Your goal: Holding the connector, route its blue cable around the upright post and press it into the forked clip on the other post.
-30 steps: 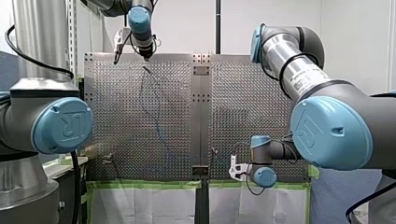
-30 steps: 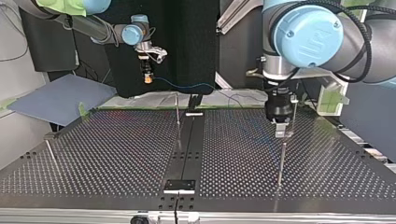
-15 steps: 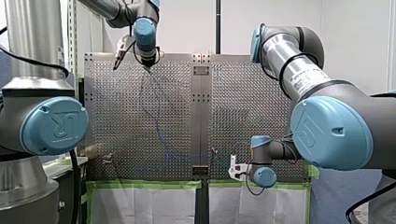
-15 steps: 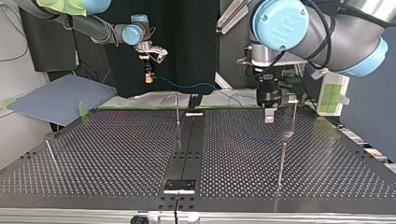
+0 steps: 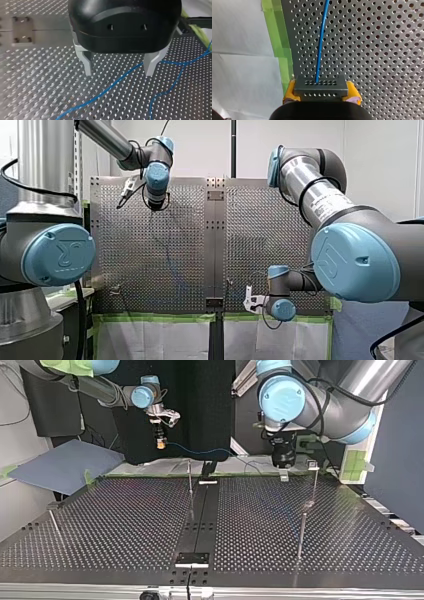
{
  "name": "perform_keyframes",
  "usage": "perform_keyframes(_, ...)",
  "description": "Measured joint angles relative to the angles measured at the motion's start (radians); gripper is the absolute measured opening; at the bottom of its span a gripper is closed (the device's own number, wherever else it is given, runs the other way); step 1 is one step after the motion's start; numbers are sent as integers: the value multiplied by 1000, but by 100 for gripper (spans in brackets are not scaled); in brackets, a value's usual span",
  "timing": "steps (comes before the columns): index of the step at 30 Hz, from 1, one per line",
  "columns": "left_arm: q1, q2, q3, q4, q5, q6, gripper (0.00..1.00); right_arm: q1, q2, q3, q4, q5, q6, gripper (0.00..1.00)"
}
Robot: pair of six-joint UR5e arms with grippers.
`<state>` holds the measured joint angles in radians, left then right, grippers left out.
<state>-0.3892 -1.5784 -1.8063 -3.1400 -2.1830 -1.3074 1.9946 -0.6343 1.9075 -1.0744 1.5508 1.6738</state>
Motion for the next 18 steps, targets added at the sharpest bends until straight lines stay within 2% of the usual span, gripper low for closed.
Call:
perform_keyframes(4,1,-8,-4,30,28,30,100,0,0,0,0,-13,10,0)
perform_keyframes(11,4,-11,3,87,80,88,100,2,1,0,1,-18,12,0)
perform_keyframes(14,6,-12,8,114,78,115,100,4,1,0,1,-21,12,0)
perform_keyframes(18,3,-12,10,152,49,152,100,7,1,0,1,-27,13,0)
